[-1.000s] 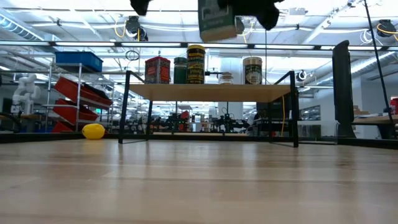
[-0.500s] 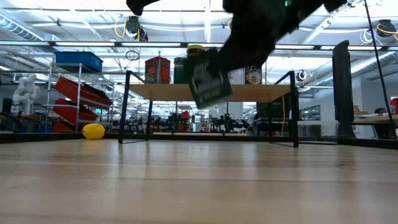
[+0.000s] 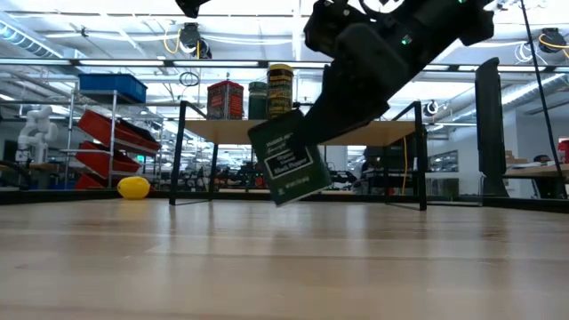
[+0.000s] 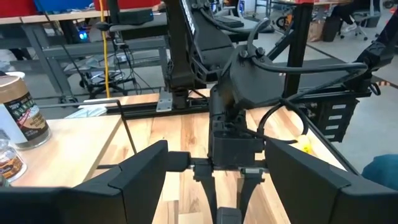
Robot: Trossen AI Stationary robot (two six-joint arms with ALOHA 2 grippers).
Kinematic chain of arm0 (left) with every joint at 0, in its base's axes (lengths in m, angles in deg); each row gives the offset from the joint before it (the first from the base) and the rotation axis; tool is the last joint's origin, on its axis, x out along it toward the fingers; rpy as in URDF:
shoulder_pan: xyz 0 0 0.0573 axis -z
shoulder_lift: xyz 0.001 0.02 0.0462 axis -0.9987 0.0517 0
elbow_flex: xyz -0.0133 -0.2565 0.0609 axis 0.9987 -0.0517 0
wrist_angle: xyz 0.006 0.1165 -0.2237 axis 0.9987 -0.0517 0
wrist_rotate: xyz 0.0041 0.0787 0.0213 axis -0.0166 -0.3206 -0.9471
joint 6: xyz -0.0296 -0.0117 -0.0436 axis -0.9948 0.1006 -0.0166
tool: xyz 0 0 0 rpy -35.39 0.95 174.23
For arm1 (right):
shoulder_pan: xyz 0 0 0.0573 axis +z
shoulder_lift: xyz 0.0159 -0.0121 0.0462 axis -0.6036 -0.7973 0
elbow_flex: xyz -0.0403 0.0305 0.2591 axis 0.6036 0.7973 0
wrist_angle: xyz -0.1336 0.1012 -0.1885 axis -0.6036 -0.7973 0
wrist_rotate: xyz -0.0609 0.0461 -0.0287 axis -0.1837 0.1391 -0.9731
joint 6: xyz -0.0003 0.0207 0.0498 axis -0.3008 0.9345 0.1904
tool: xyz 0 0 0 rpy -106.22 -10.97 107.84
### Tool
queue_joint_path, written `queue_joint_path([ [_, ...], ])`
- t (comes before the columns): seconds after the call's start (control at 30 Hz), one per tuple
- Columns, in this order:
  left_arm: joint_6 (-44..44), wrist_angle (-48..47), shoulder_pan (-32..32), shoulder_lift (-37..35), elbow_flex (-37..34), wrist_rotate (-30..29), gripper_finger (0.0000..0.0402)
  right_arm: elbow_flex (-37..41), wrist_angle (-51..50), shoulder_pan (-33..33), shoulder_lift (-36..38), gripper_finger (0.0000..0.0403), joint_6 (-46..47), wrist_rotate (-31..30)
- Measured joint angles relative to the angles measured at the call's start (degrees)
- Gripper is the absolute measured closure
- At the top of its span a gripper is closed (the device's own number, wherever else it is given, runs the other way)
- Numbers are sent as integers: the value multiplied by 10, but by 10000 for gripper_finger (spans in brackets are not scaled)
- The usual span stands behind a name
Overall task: Shelf spices
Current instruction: Remove the black seasoning can from the shelf
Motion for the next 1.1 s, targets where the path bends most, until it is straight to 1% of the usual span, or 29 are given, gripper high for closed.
queue_joint_path([
  [0.2,4,-12,0,0,0,0,123,0,60,-13,-13,282,-11,0],
  [0.3,6,-13,0,0,0,-1,123,0,68,-21,-25,282,-16,-1],
  [0.5,73,-13,0,0,0,-2,123,0,65,-30,-36,282,-20,2],
  [0.57,77,-13,0,0,0,-2,123,0,67,-32,-36,281,-25,2],
  [0.7,66,-12,0,0,0,-2,123,0,63,-38,-36,269,-30,6],
  [0.83,60,-13,0,0,0,-2,123,0,60,-50,-35,249,-30,28],
  [0.97,59,-12,0,0,0,-2,123,0,59,-56,-35,231,-35,30],
  [1.1,60,-13,0,0,0,-2,123,0,56,-57,-34,222,-51,30],
])
